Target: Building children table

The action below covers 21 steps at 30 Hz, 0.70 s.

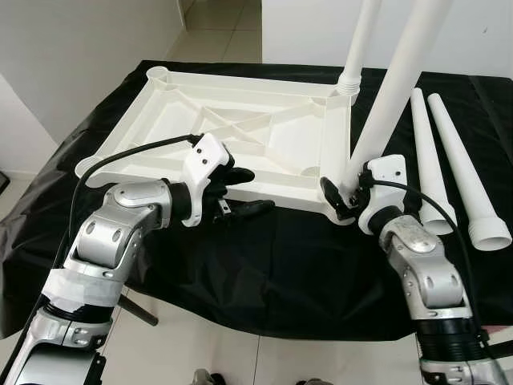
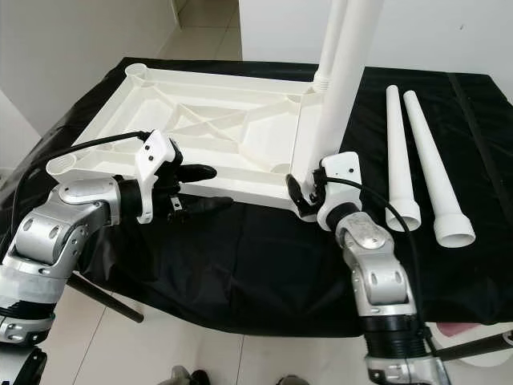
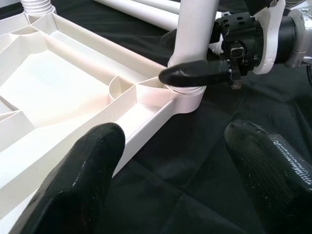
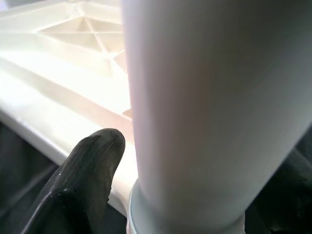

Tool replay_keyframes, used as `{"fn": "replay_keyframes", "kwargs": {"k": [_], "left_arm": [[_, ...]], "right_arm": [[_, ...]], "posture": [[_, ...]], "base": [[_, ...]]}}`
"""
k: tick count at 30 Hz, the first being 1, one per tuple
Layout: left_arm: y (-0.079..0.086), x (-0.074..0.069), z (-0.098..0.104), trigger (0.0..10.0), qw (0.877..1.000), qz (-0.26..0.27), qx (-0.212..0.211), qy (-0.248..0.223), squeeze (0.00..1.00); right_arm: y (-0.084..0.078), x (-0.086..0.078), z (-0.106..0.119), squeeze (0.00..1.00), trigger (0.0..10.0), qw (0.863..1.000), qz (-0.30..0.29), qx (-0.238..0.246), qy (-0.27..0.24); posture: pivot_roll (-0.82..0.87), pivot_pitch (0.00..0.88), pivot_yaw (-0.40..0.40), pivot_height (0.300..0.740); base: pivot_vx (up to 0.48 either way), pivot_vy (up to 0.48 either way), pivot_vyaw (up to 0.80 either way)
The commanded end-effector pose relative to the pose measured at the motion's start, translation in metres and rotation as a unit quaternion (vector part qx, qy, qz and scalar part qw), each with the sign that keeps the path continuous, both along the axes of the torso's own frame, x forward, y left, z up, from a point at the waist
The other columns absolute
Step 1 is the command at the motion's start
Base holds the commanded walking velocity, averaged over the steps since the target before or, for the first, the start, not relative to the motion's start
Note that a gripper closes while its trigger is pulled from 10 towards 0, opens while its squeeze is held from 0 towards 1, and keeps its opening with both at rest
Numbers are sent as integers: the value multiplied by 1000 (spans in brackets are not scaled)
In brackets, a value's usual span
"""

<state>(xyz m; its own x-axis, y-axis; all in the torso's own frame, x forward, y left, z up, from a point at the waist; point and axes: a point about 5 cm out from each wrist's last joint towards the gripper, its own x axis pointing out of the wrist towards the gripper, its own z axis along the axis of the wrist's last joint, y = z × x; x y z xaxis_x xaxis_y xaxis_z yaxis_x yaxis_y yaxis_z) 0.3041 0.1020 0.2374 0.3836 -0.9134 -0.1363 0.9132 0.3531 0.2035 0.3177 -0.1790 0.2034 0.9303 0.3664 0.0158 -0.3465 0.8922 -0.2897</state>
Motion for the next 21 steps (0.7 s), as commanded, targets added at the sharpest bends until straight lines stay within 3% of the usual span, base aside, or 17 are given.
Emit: {"fn": "replay_keyframes", "kwargs": {"k": [1,6,13,21], "left_arm": [[-1,1,3,10000,1000,3,0,-4,0],[-2,2,3,10000,1000,4,-2,-5,0],[-4,4,2,10000,1000,9,-9,-6,0],[-5,4,2,10000,1000,12,-14,-8,0]], "right_arm": [[1,4,1,0,10000,1000,22,-13,1],[-3,10,3,0,10000,998,44,-31,9],[-2,15,8,0,10000,989,131,-51,36],[-1,17,5,0,10000,984,162,-54,53]], "posture": [[-101,149,107,740],[-101,149,105,740],[-111,131,77,740],[-113,127,67,740]], "base": [[0,0,0],[0,0,0],[0,0,0],[0,0,0]]}}
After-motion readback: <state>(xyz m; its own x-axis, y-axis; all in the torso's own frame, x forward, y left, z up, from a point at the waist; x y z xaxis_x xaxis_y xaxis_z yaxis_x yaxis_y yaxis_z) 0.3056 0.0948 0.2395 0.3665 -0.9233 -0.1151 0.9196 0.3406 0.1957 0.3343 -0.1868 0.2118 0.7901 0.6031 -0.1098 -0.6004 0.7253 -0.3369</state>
